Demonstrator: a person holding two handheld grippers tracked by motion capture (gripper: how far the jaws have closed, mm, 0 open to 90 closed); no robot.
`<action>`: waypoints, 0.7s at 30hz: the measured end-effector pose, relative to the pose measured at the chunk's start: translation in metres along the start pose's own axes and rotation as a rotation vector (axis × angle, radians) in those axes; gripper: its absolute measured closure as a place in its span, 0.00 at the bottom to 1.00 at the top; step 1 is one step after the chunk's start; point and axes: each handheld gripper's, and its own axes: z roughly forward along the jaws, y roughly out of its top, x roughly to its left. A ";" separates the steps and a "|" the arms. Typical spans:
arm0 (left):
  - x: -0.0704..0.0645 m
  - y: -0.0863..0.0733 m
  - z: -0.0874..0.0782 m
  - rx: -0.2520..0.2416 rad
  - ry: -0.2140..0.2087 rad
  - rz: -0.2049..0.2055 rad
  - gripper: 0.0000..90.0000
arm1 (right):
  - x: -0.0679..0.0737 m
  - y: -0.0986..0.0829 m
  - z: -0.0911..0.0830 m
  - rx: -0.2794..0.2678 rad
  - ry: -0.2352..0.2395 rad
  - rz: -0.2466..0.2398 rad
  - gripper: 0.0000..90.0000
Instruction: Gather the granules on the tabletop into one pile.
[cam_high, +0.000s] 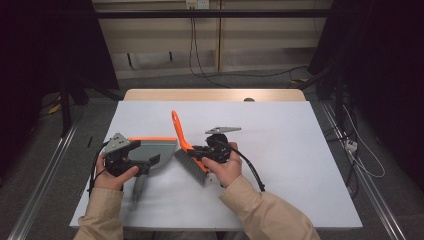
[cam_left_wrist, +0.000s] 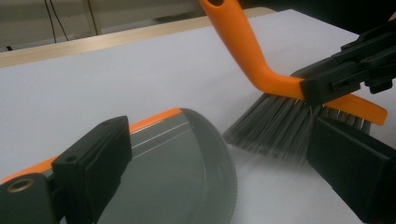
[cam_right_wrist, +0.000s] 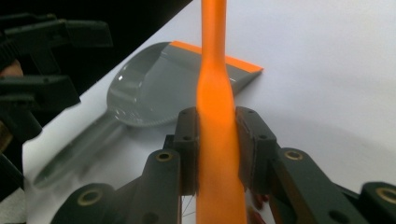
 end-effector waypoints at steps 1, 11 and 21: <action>0.000 0.000 0.000 0.000 -0.001 -0.001 0.08 | 0.002 0.002 0.004 0.005 0.006 0.003 0.80; 0.000 0.000 0.000 0.000 0.000 0.004 0.07 | -0.006 0.009 0.025 0.045 -0.098 0.014 0.80; -0.001 0.001 -0.001 -0.004 0.000 0.008 0.08 | -0.019 0.008 0.010 0.053 -0.133 0.061 0.80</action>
